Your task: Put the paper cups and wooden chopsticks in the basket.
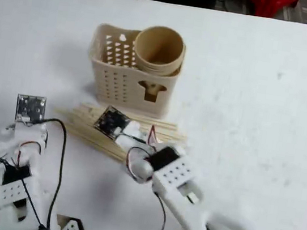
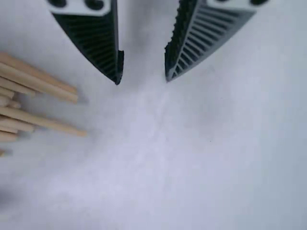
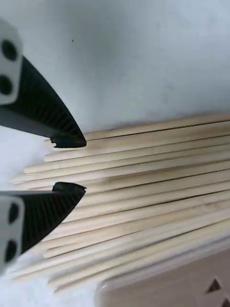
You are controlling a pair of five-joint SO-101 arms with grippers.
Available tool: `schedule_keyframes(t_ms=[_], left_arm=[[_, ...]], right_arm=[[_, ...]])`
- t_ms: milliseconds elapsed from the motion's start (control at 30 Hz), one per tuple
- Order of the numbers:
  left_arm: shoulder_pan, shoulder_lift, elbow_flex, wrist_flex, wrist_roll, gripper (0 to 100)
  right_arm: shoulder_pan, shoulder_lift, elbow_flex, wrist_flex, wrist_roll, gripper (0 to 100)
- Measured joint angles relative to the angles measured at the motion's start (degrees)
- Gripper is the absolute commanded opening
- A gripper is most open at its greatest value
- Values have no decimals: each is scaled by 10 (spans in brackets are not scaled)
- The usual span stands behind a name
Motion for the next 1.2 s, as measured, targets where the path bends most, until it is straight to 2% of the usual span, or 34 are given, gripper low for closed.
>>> schedule_keyframes(t_ms=[133, 367, 600, 833, 1133, 1200], left_arm=[[0, 0, 0, 0, 0, 151], [0, 0, 0, 0, 0, 151], [0, 0, 0, 0, 0, 151], [0, 0, 0, 0, 0, 151], [0, 0, 0, 0, 0, 151], [0, 0, 0, 0, 0, 151]], right_arm=[[-1, 60, -4, -40, 0, 56], [0, 114, -10, -75, 0, 54], [0, 127, -17, -78, 0, 178], [0, 128, -17, -78, 0, 13], [6, 127, -24, -59, -1, 20], [24, 128, -25, -55, -1, 56]])
